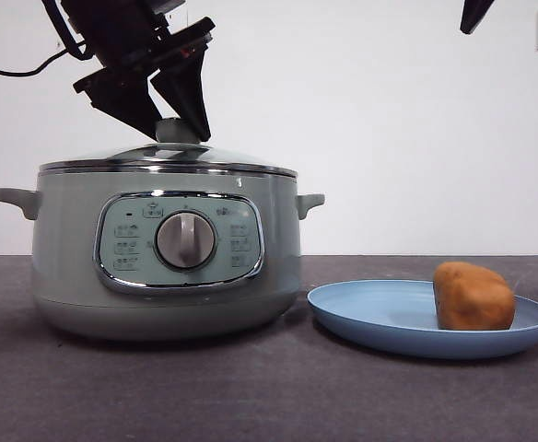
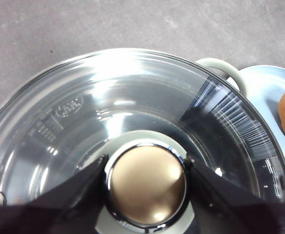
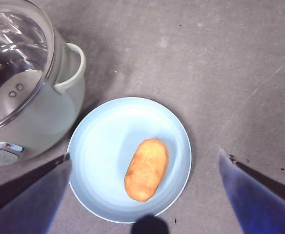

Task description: Take the potato out from the steamer,put the potato on the plate,close the lid

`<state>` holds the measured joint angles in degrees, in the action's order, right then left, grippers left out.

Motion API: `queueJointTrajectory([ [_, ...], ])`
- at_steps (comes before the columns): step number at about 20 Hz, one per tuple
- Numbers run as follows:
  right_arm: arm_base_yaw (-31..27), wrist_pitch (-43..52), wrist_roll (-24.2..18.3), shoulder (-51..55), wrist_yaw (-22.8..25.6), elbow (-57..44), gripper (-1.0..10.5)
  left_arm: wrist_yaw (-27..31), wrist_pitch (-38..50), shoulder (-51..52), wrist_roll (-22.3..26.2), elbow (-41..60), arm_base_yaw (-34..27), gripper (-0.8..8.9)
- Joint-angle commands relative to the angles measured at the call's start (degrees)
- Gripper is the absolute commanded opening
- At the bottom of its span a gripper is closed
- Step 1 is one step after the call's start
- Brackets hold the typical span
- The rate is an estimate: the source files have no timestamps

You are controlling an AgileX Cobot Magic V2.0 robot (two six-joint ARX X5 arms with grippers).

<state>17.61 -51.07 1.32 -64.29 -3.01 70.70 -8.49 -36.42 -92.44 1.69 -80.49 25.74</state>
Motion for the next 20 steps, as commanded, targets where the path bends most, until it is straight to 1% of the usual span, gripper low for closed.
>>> queueJointTrajectory([
  [1,0.0,0.2,0.6,-0.1,-0.1,0.0,5.0,-2.1,-5.1,-3.0,-1.8,2.4,1.2,3.91],
  [4,0.0,0.2,0.6,-0.1,-0.1,0.0,5.0,-1.7,-4.7,-2.4,-1.8,2.4,1.1,3.91],
  [7,0.0,0.2,0.6,-0.1,-0.1,0.0,5.0,1.3,-5.0,-1.0,-1.9,0.9,1.1,3.91],
  [10,0.0,0.2,0.8,0.0,-0.3,0.0,5.0,2.4,-9.1,0.7,-1.9,-5.4,1.1,3.91],
  [11,0.1,0.2,0.8,0.1,-1.2,0.0,5.0,2.4,-11.2,1.5,-1.9,-8.3,1.1,3.91],
  [13,0.1,0.5,1.0,0.3,-5.7,0.0,5.0,2.3,-16.0,3.0,-1.5,-15.4,1.2,3.91],
  [15,0.1,0.5,1.0,0.7,-11.0,0.0,5.0,2.1,-23.0,4.3,-1.2,-24.0,1.2,3.91],
  [17,0.1,0.4,1.0,1.4,-18.6,0.0,5.0,0.9,-32.0,5.3,0.4,-32.3,1.2,3.91],
  [19,0.1,0.5,1.0,2.3,-27.0,0.0,5.0,-1.5,-41.6,5.9,2.7,-39.8,1.2,3.91],
  [20,0.1,0.5,1.0,2.8,-30.3,0.0,5.0,-2.4,-43.6,6.1,3.3,-42.2,1.2,3.82],
])
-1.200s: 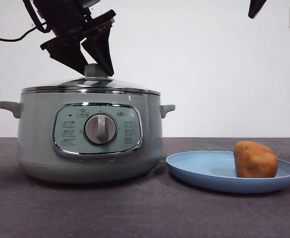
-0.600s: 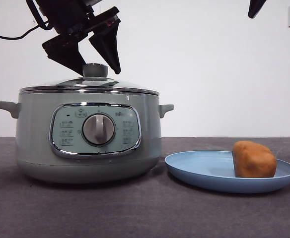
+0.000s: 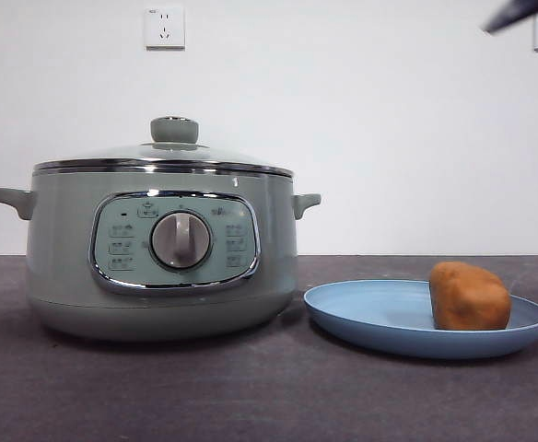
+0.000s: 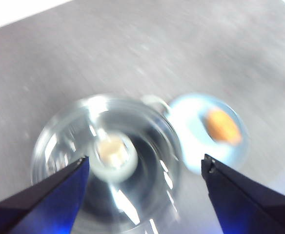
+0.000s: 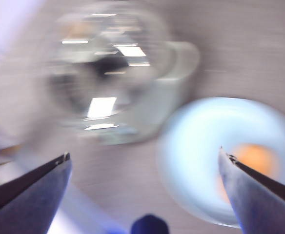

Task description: Take the potato out from the steamer,put the potato on the plate,close the lid

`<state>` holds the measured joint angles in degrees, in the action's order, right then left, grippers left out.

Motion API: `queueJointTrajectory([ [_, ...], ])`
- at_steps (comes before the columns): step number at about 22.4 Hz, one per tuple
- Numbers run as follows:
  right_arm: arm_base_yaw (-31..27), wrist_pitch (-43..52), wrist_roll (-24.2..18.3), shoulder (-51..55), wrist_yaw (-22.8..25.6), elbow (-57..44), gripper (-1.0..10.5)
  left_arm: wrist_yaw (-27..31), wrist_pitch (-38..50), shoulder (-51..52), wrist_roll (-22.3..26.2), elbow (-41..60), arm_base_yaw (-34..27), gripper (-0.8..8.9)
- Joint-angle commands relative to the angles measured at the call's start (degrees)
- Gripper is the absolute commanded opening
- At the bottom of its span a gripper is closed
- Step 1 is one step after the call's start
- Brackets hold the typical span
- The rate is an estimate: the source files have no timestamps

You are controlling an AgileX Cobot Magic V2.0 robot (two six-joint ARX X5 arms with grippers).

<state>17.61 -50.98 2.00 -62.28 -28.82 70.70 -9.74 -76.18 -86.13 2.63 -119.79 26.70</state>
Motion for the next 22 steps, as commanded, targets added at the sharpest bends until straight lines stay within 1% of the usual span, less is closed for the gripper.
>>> queueJointTrajectory([
  [1,0.1,0.4,0.2,1.2,-7.1,0.0,5.0,-2.6,-3.8,1.3,2.3,-3.8,0.2,3.77],
  [3,0.1,0.4,0.0,2.0,-9.7,0.0,5.0,-4.9,-3.8,3.2,2.4,-4.7,0.2,3.77],
  [4,0.1,0.3,-0.1,2.3,-9.9,0.0,5.0,-5.7,-3.8,3.6,2.4,-4.7,0.2,3.76],
  [5,0.1,0.4,-0.2,2.3,-9.9,0.0,4.7,-5.8,-3.8,3.9,2.3,-4.7,0.2,3.72],
  [6,0.1,0.3,-0.5,2.3,-9.9,0.0,3.4,-5.7,-3.8,4.0,2.3,-4.7,0.3,3.65],
  [7,0.1,0.3,-1.0,2.3,-9.9,0.0,2.1,-5.7,-3.8,4.0,2.3,-4.7,0.3,3.01],
  [8,0.1,0.2,-2.0,2.3,-9.9,0.0,0.6,-5.7,-3.8,3.9,2.5,-4.7,0.3,1.66],
  [9,0.1,0.1,-2.8,2.3,-9.9,0.0,-0.3,-5.7,-3.8,3.9,3.5,-4.7,0.3,0.15],
  [10,0.1,-0.1,-3.2,2.3,-9.9,0.0,-0.1,-5.6,-3.8,3.9,4.4,-4.7,0.3,0.02],
  [11,0.1,-0.3,-3.2,2.3,-9.9,0.0,-0.1,-5.6,-3.8,3.9,5.0,-4.7,0.3,-0.08],
  [17,0.1,-0.5,-3.4,2.3,-9.8,0.0,-0.1,-5.7,-3.8,3.9,4.8,-4.7,0.4,-0.07],
  [18,0.1,-0.5,-3.3,2.3,-9.8,0.0,0.0,-5.6,-3.8,3.9,4.3,-4.7,0.4,-0.05],
  [20,0.1,-0.5,-3.3,2.3,-9.6,0.0,0.0,-5.6,-3.8,3.9,1.8,-4.7,0.4,-0.03],
  [22,0.0,0.3,-3.3,2.3,-8.5,0.0,0.0,-5.5,-3.8,3.9,1.8,-4.7,0.3,-0.03],
])
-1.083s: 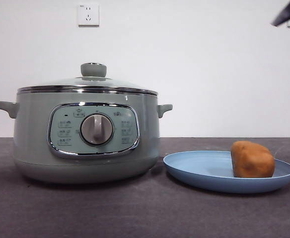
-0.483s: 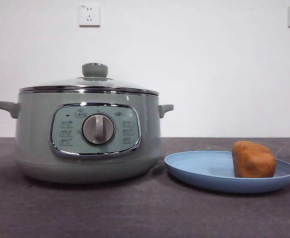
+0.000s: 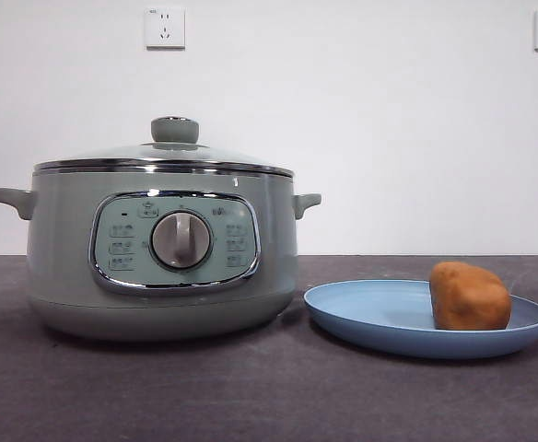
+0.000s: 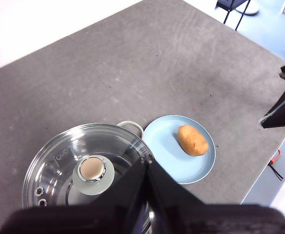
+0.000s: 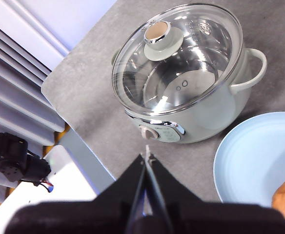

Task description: Take the potato out from the steamer,put the potato on the plate,close the lid

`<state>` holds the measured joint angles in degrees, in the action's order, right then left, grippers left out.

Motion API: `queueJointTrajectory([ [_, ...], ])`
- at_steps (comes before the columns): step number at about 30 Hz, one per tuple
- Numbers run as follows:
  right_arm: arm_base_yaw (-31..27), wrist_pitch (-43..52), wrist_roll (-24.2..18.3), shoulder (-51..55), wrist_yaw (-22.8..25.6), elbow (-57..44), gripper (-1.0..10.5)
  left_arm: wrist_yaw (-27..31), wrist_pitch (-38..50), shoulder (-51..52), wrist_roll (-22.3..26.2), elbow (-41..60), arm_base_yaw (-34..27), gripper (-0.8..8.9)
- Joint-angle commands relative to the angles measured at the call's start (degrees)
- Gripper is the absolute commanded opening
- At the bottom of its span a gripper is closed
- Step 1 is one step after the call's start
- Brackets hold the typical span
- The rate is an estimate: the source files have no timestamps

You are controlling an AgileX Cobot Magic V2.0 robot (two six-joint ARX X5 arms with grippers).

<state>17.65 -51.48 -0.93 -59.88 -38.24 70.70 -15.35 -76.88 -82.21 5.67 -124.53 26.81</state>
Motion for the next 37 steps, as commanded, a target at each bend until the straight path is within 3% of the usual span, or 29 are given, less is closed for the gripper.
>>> queueJointTrajectory([
  [1,0.0,1.3,-0.4,-0.1,1.7,0.0,0.0,0.2,-3.0,0.0,-1.2,0.1,0.2,-0.03],
  [14,0.0,1.3,-0.4,0.0,2.7,0.0,0.0,0.8,-2.3,0.0,-1.2,0.1,0.0,-0.03],
  [19,0.0,1.3,-0.4,0.0,2.7,0.0,0.0,5.0,-2.1,4.5,-0.7,0.1,-0.1,-0.03],
  [23,0.0,1.3,-0.4,0.0,2.7,0.0,0.0,3.0,3.4,10.6,-2.0,4.0,-1.7,-0.03],
  [28,0.0,1.3,-0.4,0.0,2.7,0.0,0.0,-0.4,16.5,21.4,-3.7,21.1,-5.6,-0.03],
  [37,0.0,1.3,-0.4,0.0,2.7,0.0,0.0,-1.7,46.0,47.5,-8.0,67.7,-15.0,-0.03],
])
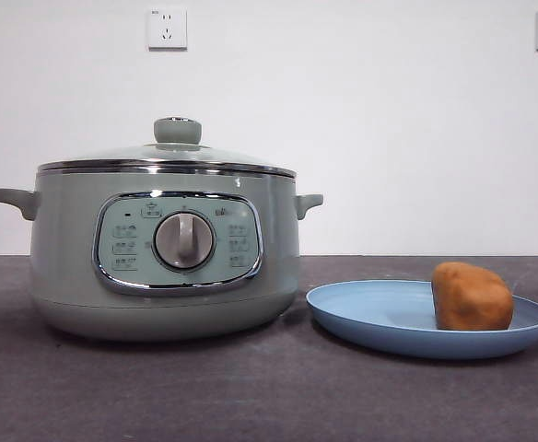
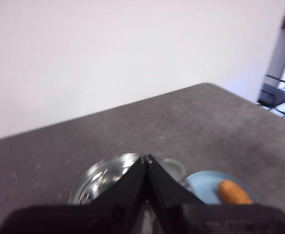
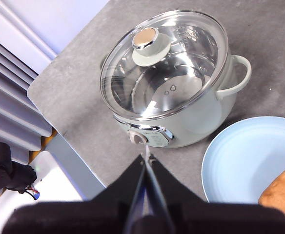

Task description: Take the potato out from the steamer,put the potato on the plate,close the lid

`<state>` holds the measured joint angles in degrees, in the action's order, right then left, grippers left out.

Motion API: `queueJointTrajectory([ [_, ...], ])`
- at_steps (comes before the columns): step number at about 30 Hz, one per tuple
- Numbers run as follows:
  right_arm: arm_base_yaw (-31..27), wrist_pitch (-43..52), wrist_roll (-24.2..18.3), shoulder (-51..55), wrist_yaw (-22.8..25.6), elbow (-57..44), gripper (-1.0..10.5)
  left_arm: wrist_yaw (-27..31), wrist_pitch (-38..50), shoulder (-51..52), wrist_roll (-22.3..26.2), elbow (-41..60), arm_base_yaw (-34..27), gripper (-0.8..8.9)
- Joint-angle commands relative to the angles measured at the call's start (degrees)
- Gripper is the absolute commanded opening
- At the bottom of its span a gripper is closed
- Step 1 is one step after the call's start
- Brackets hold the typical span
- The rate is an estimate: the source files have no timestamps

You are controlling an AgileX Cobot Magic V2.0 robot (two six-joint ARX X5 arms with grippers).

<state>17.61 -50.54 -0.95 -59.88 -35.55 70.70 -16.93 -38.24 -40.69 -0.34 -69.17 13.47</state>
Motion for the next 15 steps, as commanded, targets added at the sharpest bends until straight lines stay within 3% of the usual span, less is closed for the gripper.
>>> queueJointTrajectory([
  [1,0.0,0.3,-0.4,0.0,0.0,0.0,0.0,-0.1,10.3,8.5,-2.7,16.6,-2.4,-0.03],
  [9,0.0,0.3,-0.4,0.0,0.0,0.0,0.0,0.0,31.8,26.5,-7.6,45.2,-7.8,-0.03],
  [15,0.0,0.3,-0.4,0.0,0.0,0.0,0.0,0.2,39.1,33.4,-11.8,58.1,-10.3,-0.03],
])
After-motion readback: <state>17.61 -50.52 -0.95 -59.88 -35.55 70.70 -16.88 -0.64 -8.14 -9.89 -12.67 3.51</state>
